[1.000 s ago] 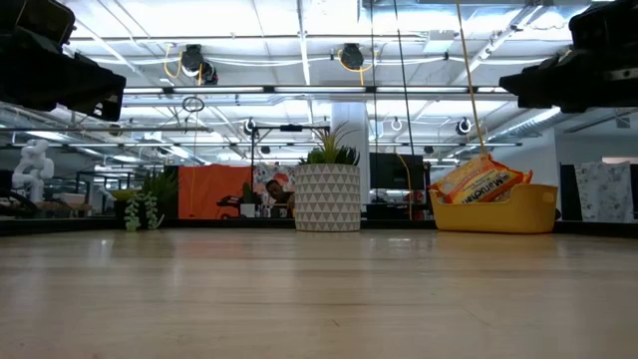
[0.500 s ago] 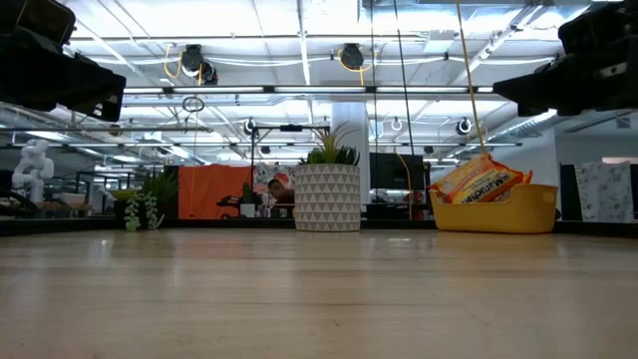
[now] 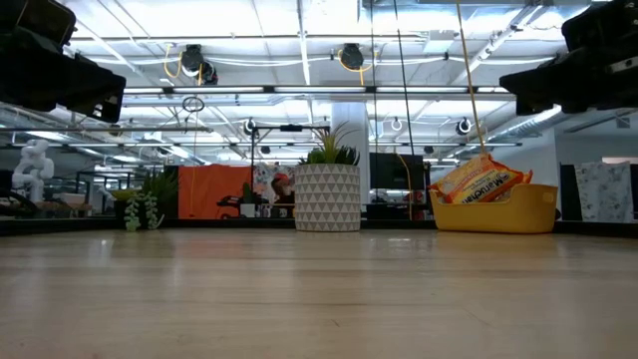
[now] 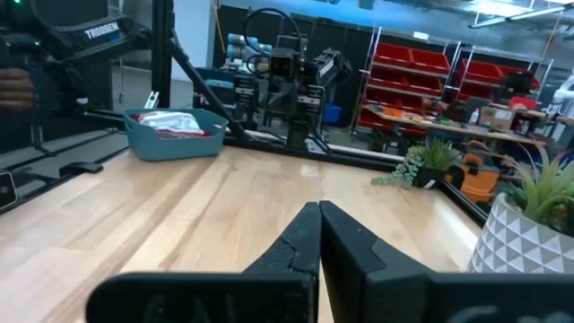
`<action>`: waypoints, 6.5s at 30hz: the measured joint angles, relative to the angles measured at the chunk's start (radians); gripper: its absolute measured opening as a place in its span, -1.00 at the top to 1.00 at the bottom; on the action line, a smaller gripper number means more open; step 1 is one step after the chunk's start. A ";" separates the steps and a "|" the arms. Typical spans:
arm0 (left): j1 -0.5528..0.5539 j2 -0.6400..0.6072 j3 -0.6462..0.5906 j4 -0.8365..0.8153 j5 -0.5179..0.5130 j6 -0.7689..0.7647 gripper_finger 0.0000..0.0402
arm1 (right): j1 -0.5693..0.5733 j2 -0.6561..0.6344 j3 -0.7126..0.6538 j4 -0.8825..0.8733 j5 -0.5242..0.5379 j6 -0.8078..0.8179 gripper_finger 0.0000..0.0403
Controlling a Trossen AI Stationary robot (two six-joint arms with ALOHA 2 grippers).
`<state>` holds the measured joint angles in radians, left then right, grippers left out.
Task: Sort Maruchan noodles
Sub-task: Return to Home Position
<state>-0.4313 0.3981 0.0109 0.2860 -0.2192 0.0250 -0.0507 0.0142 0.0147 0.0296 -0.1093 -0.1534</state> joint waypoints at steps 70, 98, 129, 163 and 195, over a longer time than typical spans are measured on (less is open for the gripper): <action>0.000 0.000 0.000 0.004 0.000 0.014 0.62 | 0.138 -0.011 0.000 0.003 0.134 0.088 1.00; 0.187 -0.025 0.000 0.060 0.157 0.083 0.62 | 0.138 -0.011 0.000 0.003 0.134 0.088 1.00; 0.361 -0.396 0.000 -0.254 0.175 0.075 0.62 | 0.138 -0.011 0.000 0.004 0.134 0.087 1.00; 0.444 -0.392 0.001 -0.276 0.219 0.117 0.62 | 0.138 -0.011 0.000 0.004 0.134 0.087 1.00; 0.444 -0.392 0.000 -0.274 0.217 0.094 0.62 | 0.138 -0.011 0.000 0.004 0.134 0.086 1.00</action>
<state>0.0128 0.0063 0.0109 0.0120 -0.0017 0.1192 0.0872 0.0032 0.0151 0.0334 0.0246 -0.0669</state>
